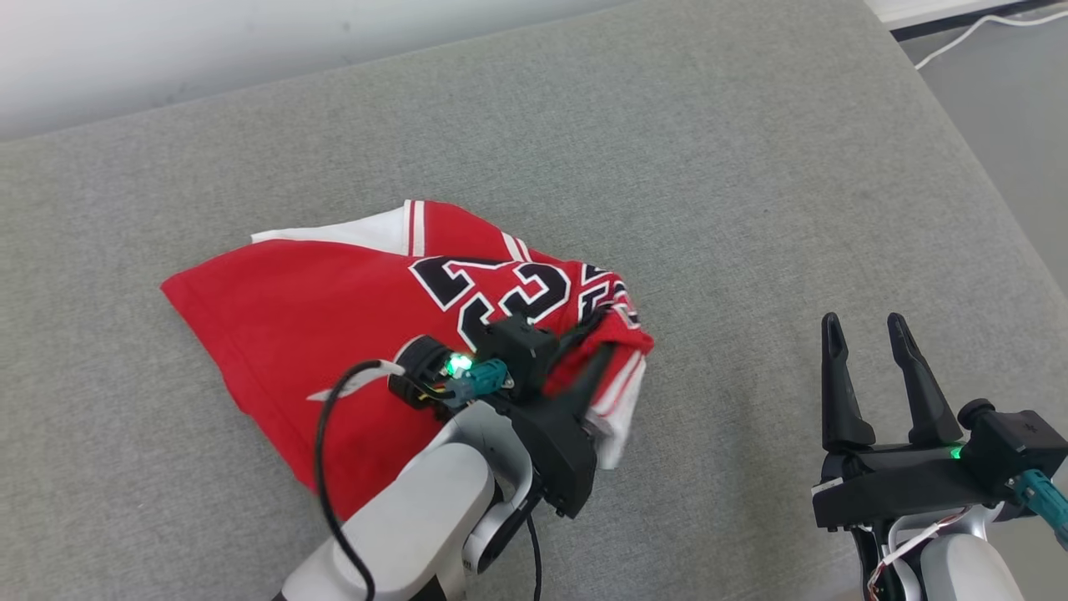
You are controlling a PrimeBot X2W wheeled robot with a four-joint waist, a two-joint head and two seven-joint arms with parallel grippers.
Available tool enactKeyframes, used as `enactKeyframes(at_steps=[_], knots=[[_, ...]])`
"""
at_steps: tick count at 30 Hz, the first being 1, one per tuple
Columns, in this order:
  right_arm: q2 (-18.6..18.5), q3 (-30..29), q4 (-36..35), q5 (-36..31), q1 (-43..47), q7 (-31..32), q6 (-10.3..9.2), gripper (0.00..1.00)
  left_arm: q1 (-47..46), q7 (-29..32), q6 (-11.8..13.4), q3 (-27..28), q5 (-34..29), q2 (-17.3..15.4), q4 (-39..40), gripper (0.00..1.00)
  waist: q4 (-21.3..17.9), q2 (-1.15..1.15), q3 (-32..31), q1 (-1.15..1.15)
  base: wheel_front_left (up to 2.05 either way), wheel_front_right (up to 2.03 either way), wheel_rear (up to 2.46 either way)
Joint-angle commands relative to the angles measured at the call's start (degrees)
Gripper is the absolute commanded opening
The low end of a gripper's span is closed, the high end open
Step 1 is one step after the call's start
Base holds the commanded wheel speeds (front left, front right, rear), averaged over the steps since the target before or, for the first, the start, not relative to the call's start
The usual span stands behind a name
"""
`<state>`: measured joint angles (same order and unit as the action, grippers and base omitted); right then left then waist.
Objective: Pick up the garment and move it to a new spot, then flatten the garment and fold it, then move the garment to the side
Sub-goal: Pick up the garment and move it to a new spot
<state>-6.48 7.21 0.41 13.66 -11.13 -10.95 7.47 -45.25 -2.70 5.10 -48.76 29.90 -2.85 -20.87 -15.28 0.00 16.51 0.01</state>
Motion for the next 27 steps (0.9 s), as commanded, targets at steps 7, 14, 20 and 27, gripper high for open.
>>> enactKeyframes(at_steps=[7, 14, 20, 27], knots=[[-0.33, -0.77, 0.85, 0.13, 0.43, 0.01, 0.04, 1.00, 0.06, -3.08, 0.21, -2.92, 1.39, -0.11, -3.33, 1.00, 3.71, 0.00, -1.60, -0.01, 0.00, 0.00, 0.00], [-0.81, -1.38, 0.03, -0.43, 1.45, 0.69, 0.04, 1.00, 3.29, -6.69, 3.68, 0.46, 2.14, -3.63, -0.01, 1.00, 7.57, 0.00, -3.33, -0.01, 0.00, 0.00, 0.00], [-1.07, -1.66, -0.82, -0.75, 2.38, 1.37, 0.04, 1.00, 6.92, -8.83, 7.48, 4.87, 3.59, -7.43, 4.81, 1.00, 9.85, 0.00, -4.85, -0.01, 0.00, 0.00, 0.00], [-1.27, -1.37, -2.16, -1.26, 3.53, 2.71, 0.04, 1.00, 12.51, -11.24, 13.56, 12.67, 5.12, -12.86, 11.91, 1.00, 12.20, 0.00, -6.68, -0.01, 0.00, 0.00, 0.00]])
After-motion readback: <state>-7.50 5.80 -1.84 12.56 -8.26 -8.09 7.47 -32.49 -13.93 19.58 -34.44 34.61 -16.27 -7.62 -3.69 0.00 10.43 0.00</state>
